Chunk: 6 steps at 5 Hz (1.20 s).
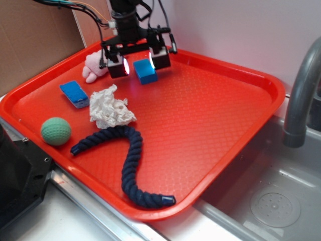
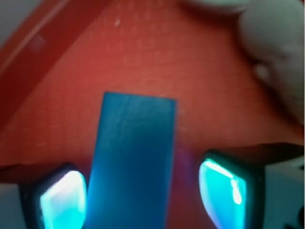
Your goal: Grab the blue block.
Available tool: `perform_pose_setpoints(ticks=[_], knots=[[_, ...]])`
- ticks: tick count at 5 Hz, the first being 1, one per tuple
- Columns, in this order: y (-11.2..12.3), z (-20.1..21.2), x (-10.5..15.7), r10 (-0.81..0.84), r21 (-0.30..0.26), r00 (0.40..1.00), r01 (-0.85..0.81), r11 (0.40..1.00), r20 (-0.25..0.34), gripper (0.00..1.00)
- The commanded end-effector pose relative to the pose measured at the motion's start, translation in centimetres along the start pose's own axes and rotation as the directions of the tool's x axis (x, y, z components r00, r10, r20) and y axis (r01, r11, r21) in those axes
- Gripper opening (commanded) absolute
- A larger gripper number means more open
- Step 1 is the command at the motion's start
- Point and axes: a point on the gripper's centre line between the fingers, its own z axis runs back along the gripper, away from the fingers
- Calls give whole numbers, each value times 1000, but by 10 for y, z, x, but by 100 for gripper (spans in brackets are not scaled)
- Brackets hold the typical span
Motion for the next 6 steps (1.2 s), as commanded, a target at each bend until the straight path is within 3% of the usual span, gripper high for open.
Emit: perform_pose_setpoints(ticks=[1, 2, 3, 4, 5, 6], knots=[[4, 15, 10, -27, 7, 1000, 27, 1000, 10, 0], [17, 56, 9, -165, 7, 986, 165, 986, -1, 0], [34, 108, 0, -347, 1, 937, 348, 938, -27, 0], [36, 136, -16, -488, 4, 872, 488, 873, -42, 0], [26, 157, -45, -689, -10, 724, 689, 725, -27, 0], [8, 168, -73, -765, -4, 644, 765, 644, -13, 0]])
